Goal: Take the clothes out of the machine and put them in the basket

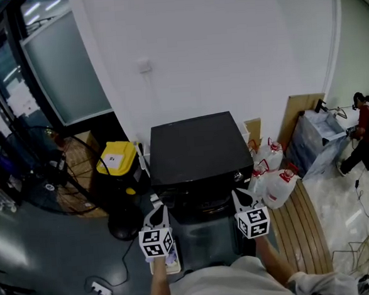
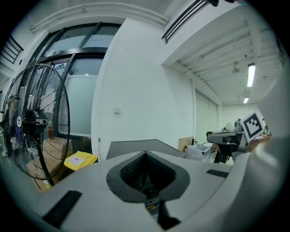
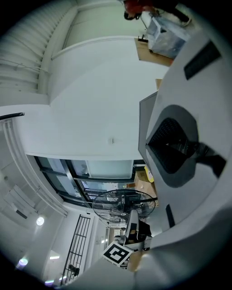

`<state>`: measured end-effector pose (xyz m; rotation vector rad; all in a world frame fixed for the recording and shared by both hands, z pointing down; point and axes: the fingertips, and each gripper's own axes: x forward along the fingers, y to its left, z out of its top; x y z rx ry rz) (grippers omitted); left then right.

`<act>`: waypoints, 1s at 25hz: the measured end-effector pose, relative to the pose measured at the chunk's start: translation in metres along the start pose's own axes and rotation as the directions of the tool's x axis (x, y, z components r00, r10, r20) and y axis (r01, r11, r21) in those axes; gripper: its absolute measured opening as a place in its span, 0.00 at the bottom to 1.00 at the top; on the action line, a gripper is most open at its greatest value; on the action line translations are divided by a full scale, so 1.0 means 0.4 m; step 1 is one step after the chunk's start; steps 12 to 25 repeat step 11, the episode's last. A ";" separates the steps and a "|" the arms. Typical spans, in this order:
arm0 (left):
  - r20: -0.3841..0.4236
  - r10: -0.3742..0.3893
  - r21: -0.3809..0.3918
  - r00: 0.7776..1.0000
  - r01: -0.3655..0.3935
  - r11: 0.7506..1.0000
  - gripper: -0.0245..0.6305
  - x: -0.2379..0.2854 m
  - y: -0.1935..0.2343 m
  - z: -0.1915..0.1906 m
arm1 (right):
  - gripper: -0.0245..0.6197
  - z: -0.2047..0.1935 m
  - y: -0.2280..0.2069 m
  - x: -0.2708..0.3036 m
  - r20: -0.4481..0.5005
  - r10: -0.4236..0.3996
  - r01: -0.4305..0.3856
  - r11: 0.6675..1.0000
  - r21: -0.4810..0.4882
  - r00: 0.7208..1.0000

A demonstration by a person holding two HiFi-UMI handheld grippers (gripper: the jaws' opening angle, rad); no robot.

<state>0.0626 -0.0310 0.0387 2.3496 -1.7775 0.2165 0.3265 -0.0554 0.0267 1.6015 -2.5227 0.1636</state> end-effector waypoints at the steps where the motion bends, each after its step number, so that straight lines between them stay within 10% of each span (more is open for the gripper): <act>1: 0.001 0.001 -0.002 1.000 -0.001 1.000 0.07 0.000 -0.002 0.002 | 0.07 0.002 0.000 0.001 -0.001 0.005 -0.005 1.000 -0.004 1.000; 25: 0.017 0.015 0.001 1.000 -0.015 1.000 0.07 -0.007 -0.007 0.011 | 0.07 -0.003 0.016 0.006 -0.001 0.026 -0.026 0.999 -0.020 1.000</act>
